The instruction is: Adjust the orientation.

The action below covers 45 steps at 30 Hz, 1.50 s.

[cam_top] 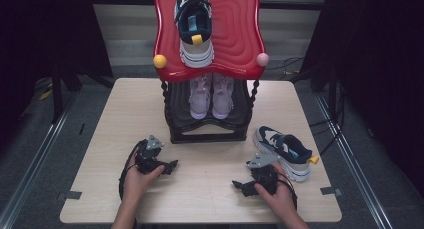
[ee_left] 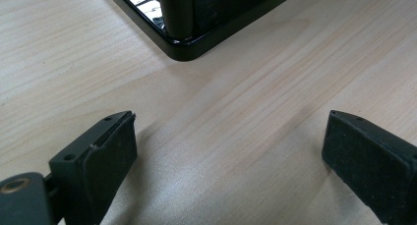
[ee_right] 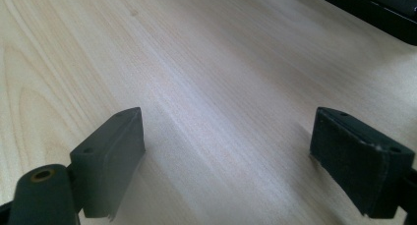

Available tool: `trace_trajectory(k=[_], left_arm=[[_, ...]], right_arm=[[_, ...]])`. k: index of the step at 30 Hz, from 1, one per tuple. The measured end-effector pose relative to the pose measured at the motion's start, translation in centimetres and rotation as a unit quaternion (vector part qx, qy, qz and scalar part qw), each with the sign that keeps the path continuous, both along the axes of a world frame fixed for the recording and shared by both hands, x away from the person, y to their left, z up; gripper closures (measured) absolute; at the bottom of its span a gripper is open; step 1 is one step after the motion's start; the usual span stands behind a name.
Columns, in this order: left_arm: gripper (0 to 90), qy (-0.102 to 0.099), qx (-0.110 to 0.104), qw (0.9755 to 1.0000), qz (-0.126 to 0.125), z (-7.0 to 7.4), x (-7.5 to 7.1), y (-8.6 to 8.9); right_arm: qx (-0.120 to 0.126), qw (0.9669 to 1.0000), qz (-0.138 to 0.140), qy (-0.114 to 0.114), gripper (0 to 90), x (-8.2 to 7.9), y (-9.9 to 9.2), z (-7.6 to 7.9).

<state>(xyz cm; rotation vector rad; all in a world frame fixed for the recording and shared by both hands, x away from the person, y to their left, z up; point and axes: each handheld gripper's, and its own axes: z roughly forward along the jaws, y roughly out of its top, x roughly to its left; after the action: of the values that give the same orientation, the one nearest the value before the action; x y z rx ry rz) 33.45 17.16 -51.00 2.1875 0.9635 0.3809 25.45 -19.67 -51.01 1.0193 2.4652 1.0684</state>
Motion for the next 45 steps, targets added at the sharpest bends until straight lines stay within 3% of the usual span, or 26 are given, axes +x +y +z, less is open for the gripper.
trace_trajectory(k=[21, 25, 32, 38, 45], left_arm=[[5.5, 0.001, -0.001, 1.0, 0.003, 0.0, 0.0, 0.0], [5.5, 0.0, -0.002, 1.0, 0.002, 0.0, 0.0, 0.0], [5.5, 0.0, -0.001, 1.0, 0.002, 0.0, 0.0, 0.0], [5.5, 0.0, -0.002, 1.0, 0.003, 0.0, 0.0, 0.0], [5.5, 0.0, -0.002, 1.0, 0.003, 0.0, 0.0, 0.0]], right_arm=[[0.002, 1.0, 0.004, -0.001, 14.0, -0.1, -0.1, 0.0], [-0.011, 0.9998, 0.009, 0.015, 14.4, 0.0, -0.2, 0.4], [-0.012, 0.9995, 0.02, 0.023, 15.8, 0.1, -0.6, 0.6], [-0.015, 0.9993, 0.024, 0.024, 18.0, 0.1, -0.8, 1.7], [-0.025, 0.9981, 0.04, 0.041, 18.8, 0.5, -1.3, 3.9]])
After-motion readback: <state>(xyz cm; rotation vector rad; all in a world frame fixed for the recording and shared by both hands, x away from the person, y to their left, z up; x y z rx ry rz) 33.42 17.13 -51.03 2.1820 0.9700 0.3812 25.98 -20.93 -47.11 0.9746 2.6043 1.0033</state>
